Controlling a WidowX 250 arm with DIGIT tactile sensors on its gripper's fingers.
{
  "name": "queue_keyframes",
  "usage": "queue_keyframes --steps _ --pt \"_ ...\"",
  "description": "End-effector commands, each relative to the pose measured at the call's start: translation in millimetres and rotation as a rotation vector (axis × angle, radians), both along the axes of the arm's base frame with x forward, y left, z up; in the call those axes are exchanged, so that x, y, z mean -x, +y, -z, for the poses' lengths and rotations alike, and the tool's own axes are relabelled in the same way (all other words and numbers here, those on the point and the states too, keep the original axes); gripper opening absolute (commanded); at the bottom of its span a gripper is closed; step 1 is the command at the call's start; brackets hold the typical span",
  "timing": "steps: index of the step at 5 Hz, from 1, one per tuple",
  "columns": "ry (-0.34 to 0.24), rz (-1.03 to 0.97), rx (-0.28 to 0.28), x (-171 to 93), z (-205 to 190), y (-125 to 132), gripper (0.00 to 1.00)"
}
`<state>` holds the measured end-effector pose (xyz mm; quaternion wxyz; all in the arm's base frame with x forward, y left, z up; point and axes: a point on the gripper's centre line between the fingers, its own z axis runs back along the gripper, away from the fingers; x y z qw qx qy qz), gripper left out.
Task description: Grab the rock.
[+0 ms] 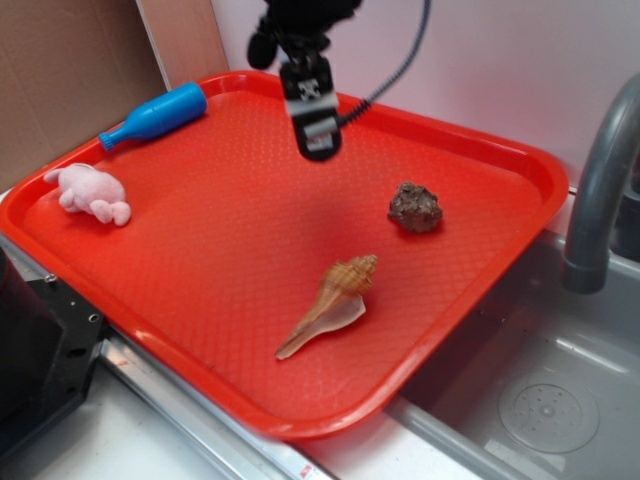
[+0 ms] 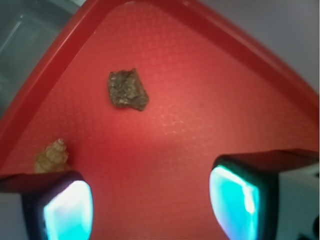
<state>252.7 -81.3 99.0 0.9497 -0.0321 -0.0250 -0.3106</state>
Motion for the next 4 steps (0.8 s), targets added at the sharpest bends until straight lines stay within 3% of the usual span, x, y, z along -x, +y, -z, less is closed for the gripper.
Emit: queue_keyframes --steps 1,2,3,4 --pt "-0.056 0.014 0.02 -7.0 -15.8 -8.3 1.0" --pt "-0.078 0.07 -0.057 -13.0 -8.8 -17.4 1.0" --pt "-0.11 0.118 -0.067 -18.4 -1.9 -32.9 1.0" --pt "-0.082 0.14 -0.058 -22.6 14.8 -43.4 1.0"
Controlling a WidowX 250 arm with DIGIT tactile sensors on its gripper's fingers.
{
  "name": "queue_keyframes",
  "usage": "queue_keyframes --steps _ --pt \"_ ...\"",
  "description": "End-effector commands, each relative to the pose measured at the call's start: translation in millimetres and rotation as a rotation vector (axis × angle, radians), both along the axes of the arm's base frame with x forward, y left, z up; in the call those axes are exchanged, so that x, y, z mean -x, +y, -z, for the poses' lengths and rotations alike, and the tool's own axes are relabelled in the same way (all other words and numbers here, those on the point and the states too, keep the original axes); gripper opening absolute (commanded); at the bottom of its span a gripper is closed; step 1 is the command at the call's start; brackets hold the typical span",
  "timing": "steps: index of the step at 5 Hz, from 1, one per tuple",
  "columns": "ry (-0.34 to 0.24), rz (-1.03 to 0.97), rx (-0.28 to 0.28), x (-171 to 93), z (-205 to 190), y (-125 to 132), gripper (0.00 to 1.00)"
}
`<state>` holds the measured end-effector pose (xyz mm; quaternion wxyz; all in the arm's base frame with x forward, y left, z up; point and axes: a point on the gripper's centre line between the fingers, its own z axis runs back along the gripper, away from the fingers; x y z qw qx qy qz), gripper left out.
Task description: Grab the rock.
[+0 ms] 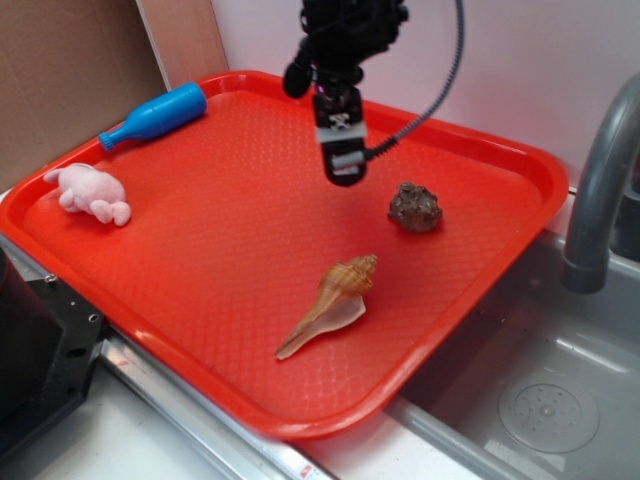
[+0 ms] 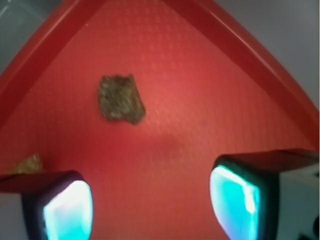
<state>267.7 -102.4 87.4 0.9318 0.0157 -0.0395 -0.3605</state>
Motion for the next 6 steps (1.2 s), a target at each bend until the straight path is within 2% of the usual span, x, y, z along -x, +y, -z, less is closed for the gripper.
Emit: queue_keyframes --steps 1,4,5,6 --pt "0.005 0.055 0.034 -11.8 17.7 -29.0 1.0" --pt "0.067 0.098 0.009 -25.7 43.1 -40.2 1.0" --pt "0.08 0.103 0.022 -21.7 50.8 -43.5 0.72" --pt "0.084 0.095 0.028 -17.1 47.1 -43.5 0.0"
